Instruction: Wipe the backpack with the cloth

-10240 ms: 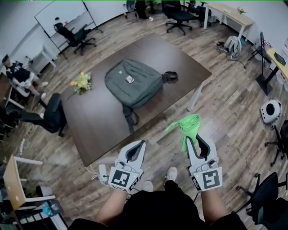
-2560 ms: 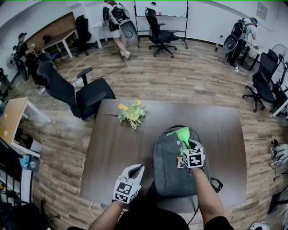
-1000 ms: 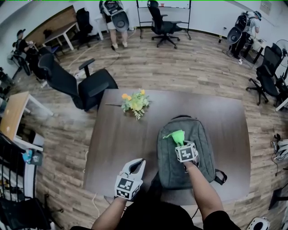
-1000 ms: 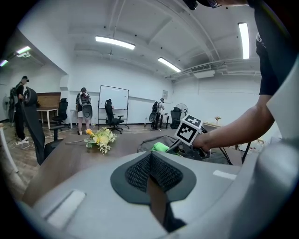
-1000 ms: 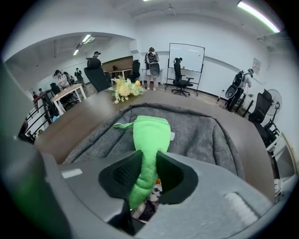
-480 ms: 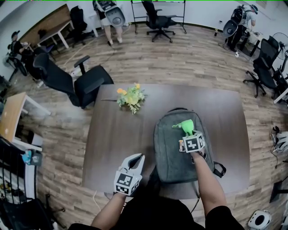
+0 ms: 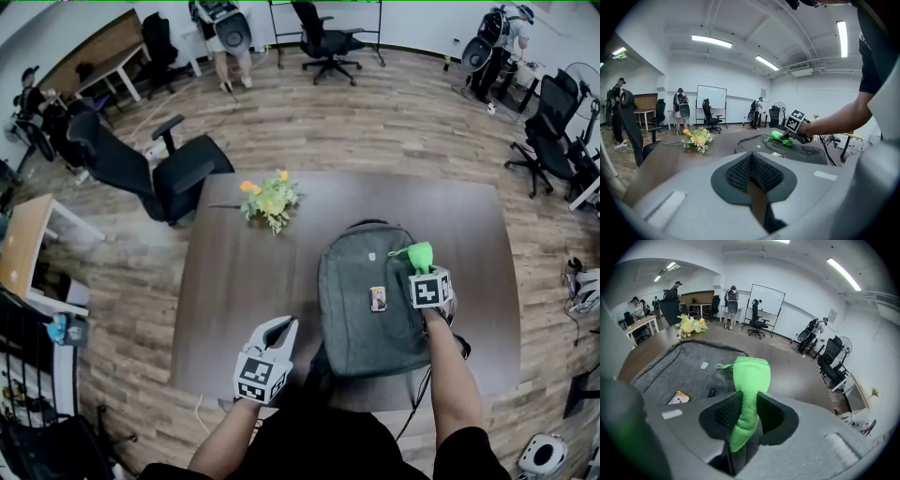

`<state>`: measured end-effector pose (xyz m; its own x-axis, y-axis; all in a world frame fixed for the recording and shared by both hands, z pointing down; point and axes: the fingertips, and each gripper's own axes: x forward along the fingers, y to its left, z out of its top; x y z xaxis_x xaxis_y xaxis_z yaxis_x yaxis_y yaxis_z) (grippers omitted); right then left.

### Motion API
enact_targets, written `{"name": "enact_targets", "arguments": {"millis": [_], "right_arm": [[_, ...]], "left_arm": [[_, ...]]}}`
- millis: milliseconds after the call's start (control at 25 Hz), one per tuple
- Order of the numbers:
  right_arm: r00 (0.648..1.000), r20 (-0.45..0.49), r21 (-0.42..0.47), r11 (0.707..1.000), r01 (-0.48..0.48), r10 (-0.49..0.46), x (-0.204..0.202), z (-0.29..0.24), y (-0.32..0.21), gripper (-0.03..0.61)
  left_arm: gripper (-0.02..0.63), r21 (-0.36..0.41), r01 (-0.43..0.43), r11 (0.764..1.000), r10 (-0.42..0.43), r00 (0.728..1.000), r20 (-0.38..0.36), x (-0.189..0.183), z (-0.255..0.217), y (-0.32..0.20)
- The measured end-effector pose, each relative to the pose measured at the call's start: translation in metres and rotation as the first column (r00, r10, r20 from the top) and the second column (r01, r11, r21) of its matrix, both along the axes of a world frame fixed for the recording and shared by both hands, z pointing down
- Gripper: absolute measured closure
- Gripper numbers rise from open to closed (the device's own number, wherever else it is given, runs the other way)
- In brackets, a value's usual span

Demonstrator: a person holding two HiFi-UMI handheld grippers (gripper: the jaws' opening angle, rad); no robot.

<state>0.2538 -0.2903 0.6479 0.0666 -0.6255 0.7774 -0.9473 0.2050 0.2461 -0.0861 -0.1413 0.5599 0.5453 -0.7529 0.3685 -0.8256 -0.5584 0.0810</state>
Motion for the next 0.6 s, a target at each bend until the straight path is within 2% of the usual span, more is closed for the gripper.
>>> {"name": "enact_targets", "arguments": {"millis": [200, 280, 400, 600], "right_arm": [[0.998, 0.056, 0.04, 0.999, 0.003, -0.005, -0.014, -0.013, 0.006, 0.474], [0.995, 0.095, 0.045, 0.999, 0.007, -0.011, -0.028, -0.018, 0.014, 0.474], [0.989, 0.139, 0.106, 0.994, 0.03, -0.045, -0.052, -0.037, 0.016, 0.474], [0.966, 0.244, 0.146, 0.988, 0.055, -0.09, -0.095, -0.052, 0.031, 0.474]], "left_arm": [[0.595, 0.015, -0.006, 1.0, 0.006, 1.0, 0.008, -0.003, 0.0, -0.003], [0.595, 0.015, -0.011, 1.0, 0.011, 1.0, 0.006, -0.001, 0.001, -0.003], [0.595, 0.016, -0.017, 1.0, 0.017, 1.0, 0.005, 0.003, 0.0, -0.003], [0.595, 0.029, -0.005, 1.0, 0.004, 1.0, 0.017, -0.002, -0.006, -0.011]]}}
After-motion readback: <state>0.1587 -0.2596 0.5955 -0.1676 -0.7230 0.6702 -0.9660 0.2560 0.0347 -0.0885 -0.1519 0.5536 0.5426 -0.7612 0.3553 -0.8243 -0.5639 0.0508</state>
